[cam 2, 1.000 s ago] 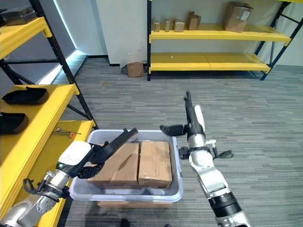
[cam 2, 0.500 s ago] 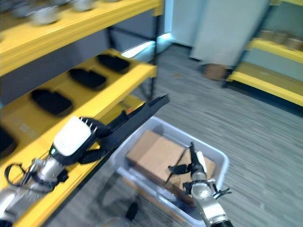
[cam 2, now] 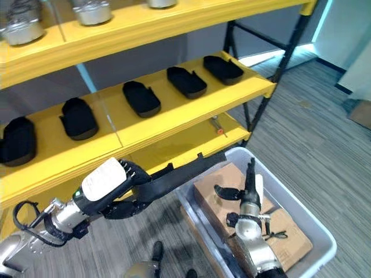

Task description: Move parts from the plastic box to the shelf.

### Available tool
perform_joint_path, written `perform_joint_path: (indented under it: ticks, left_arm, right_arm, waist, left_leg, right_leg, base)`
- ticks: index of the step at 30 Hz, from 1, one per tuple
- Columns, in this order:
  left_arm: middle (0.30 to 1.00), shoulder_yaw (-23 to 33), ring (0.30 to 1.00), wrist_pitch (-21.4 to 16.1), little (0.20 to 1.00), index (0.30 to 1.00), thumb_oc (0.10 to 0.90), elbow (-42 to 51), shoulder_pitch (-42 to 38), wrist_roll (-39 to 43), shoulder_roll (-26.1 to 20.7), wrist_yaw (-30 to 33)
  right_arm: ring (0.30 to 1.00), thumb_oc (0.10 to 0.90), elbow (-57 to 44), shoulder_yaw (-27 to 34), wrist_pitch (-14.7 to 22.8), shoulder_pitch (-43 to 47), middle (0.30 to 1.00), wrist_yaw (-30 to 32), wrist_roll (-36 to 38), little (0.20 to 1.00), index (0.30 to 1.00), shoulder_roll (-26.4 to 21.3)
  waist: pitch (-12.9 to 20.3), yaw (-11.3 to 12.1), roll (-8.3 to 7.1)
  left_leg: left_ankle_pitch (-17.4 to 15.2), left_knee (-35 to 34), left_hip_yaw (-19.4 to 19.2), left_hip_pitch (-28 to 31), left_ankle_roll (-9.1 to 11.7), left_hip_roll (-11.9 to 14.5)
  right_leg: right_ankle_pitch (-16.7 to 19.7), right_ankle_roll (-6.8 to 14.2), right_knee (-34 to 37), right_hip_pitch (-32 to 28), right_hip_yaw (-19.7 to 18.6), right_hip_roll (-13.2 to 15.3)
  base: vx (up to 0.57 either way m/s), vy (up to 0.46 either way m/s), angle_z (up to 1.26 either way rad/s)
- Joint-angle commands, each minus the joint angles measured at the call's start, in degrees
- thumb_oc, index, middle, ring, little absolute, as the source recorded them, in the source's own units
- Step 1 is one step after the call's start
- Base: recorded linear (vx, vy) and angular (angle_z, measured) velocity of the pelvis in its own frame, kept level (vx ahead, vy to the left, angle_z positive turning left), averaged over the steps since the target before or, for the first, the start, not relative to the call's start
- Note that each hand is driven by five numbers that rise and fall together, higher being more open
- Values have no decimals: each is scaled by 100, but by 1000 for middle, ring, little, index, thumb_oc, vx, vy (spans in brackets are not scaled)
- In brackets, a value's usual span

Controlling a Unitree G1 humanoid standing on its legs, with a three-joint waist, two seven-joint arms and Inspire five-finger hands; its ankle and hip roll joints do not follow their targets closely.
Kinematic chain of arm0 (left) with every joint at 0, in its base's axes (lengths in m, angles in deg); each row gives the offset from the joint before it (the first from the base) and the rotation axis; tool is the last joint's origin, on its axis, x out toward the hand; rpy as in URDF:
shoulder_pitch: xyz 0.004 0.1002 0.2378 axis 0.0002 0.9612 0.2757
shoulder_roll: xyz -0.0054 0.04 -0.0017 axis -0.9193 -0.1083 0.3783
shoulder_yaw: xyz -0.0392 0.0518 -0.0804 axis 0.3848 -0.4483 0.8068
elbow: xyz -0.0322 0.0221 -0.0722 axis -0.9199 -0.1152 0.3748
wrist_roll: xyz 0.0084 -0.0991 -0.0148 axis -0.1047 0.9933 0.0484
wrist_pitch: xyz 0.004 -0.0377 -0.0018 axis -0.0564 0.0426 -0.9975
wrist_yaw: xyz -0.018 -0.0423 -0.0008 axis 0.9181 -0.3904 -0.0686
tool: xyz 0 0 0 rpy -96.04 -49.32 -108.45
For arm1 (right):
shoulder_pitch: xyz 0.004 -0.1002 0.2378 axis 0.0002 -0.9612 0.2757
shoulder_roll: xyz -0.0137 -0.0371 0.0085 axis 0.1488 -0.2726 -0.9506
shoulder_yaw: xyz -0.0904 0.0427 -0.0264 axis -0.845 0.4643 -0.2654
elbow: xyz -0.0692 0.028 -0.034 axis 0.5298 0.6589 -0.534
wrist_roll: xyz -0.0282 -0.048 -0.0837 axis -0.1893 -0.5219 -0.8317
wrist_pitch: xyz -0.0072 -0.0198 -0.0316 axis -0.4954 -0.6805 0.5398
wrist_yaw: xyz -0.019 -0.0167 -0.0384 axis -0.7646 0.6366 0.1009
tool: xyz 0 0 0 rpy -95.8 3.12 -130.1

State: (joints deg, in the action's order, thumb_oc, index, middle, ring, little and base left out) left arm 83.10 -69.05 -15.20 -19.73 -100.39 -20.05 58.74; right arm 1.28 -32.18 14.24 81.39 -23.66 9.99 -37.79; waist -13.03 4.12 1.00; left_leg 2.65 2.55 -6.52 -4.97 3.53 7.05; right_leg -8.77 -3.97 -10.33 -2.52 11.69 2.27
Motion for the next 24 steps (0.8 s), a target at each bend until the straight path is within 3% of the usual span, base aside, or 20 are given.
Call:
perform_joint_path:
  ticks: [1,3,5,6,7,9,13,17,21,23,24]
  left_arm:
    - [300,671,300,-172,300,300,400,686,-447,1004,295,351]
    - [300,759,300,-99,300,300,400,754,-367,1017,302,336]
    - [300,803,300,-77,300,300,400,761,-306,1004,288,397]
    - [300,823,300,35,300,300,400,762,-247,938,287,514]
    - [300,820,300,39,300,300,400,757,-246,940,293,510]
    - [300,754,300,92,300,300,400,758,-268,864,300,478]
    - [300,748,300,33,300,300,400,805,-162,932,294,357]
    - [300,970,300,-171,300,300,400,811,56,1037,177,314]
    - [300,1150,300,-474,300,300,400,763,181,1066,23,378]
    - [300,1092,300,-579,300,300,400,797,91,932,-16,470]
    - [300,984,300,-579,300,300,400,814,-96,1067,-44,365]
  right_arm:
    - [1000,900,-623,328,768,477,1000,127,-535,1000,1000,-293]
    - [1000,900,-658,421,789,447,1000,25,-514,1000,1000,-344]
    - [1000,900,-673,468,866,419,1000,-60,-533,1000,1000,-389]
    - [1000,900,-698,465,957,429,1000,-91,-562,1000,1000,-429]
    - [1000,900,-702,475,967,437,1000,-70,-603,1000,1000,-436]
    - [1000,900,-748,474,956,552,1000,-76,-792,1000,1000,-462]
    - [1000,900,-849,469,783,621,1000,-100,-632,1000,1000,-412]
    - [1000,900,-1041,556,793,556,1000,-76,-923,1000,1000,-289]
    - [1000,900,-1293,468,517,544,1000,183,-1284,1000,1000,-263]
    - [1000,900,-1315,484,551,550,1000,396,-1267,1000,1000,-242]
    - [1000,900,-1336,471,533,550,1000,523,-1276,1000,1000,-245]
  waist:
    - [474,-293,-135]
    - [530,-397,-122]
    - [557,-453,-84]
    - [577,-469,36]
    - [579,-472,54]
    - [585,-444,134]
    - [554,-323,199]
    - [551,-119,173]
    - [522,116,71]
    - [511,136,58]
    - [482,78,40]
  left_leg:
    - [49,156,-241,296,-37,199]
    - [228,224,-303,491,43,539]
    - [373,230,-249,593,99,697]
    - [319,51,-105,740,139,673]
    - [282,30,-118,764,143,660]
    - [-84,-111,-216,891,105,493]
    - [-262,-211,-225,968,-4,231]
    - [-347,-304,-240,1000,-171,-48]
    - [-551,-397,-665,1111,-338,-267]
    - [-584,-447,-700,1092,-422,-353]
    - [-508,-431,-671,980,-510,-406]
  right_leg:
    - [474,608,424,-109,284,429]
    - [458,610,304,-7,346,561]
    - [429,603,228,50,314,626]
    - [413,657,163,122,233,705]
    - [409,673,158,118,234,730]
    - [441,817,134,86,332,939]
    - [551,1011,142,0,481,1194]
    - [909,1183,152,-95,746,1579]
    - [1617,1529,-8,-106,1286,2110]
    - [1413,1534,-246,-70,1218,1984]
    - [1282,1378,-334,34,1103,1713]
  base:
    - [-81,301,44]
    - [-56,302,50]
    - [-49,422,49]
    - [-53,524,8]
    - [-50,517,-1]
    - [-50,459,16]
    - [-66,404,29]
    - [-84,360,10]
    - [-59,316,8]
    - [-124,221,-10]
    - [-99,62,3]
